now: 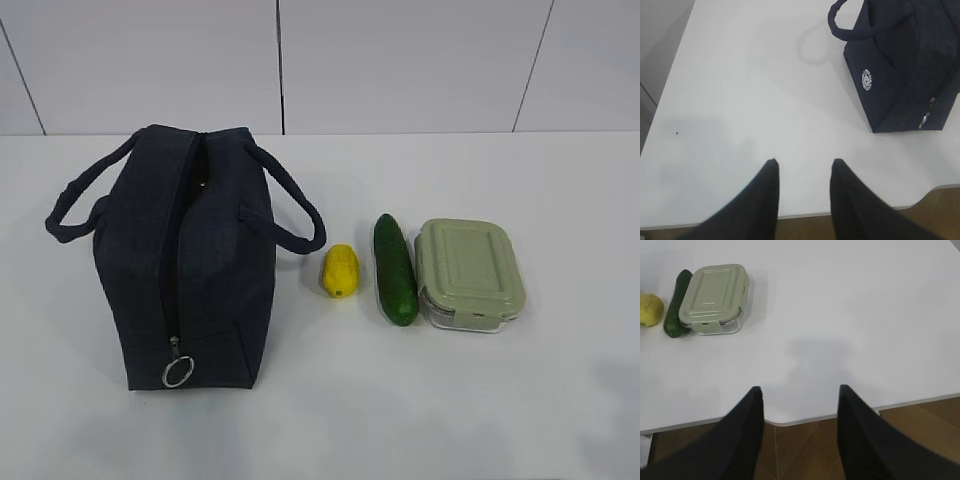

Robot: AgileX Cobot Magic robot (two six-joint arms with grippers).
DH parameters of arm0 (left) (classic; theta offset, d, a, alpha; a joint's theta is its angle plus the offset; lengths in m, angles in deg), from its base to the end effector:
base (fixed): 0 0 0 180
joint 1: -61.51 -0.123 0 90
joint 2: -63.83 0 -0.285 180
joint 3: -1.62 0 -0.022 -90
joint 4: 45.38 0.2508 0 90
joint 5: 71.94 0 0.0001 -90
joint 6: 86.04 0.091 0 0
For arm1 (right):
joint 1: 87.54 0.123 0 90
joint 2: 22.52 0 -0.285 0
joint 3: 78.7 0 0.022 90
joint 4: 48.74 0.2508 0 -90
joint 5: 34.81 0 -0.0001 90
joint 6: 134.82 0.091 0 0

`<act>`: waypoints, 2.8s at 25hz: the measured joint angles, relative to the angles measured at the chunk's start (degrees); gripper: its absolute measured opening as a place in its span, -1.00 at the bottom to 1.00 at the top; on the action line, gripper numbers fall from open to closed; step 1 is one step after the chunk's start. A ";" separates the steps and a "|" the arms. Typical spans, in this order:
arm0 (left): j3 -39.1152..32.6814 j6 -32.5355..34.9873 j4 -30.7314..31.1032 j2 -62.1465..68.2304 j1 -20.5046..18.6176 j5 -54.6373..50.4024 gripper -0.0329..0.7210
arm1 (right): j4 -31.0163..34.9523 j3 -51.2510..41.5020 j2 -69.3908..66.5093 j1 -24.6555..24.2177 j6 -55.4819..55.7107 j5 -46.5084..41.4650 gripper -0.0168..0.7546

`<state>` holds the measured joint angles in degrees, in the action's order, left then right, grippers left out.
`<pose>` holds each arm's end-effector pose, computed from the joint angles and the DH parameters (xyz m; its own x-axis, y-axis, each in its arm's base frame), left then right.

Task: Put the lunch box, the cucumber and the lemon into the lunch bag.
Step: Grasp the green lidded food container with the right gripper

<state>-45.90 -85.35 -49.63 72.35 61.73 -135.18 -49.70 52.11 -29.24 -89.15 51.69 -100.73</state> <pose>-0.0069 -0.0060 0.2792 -0.4893 -0.0195 -0.8719 0.0511 0.9974 -0.0510 -0.0104 -0.0011 0.2671 -0.5198 0.1212 -0.8457 0.0970 0.9919 0.0825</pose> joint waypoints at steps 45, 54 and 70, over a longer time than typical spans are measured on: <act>0.00 0.00 0.00 0.00 0.00 0.00 -0.26 | 35.63 23.99 -70.93 0.00 -25.96 5.58 -0.02; 0.00 0.00 0.00 0.00 0.00 0.00 -0.26 | 50.24 24.17 -80.59 -8.76 -37.57 0.60 -0.02; 0.00 0.00 0.00 0.00 0.00 0.00 -0.26 | 63.35 24.53 -95.59 -18.33 -50.30 -1.84 -0.02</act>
<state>-45.90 -85.35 -49.63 72.35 61.73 -135.18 13.65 76.64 -124.83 -107.48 1.39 -102.58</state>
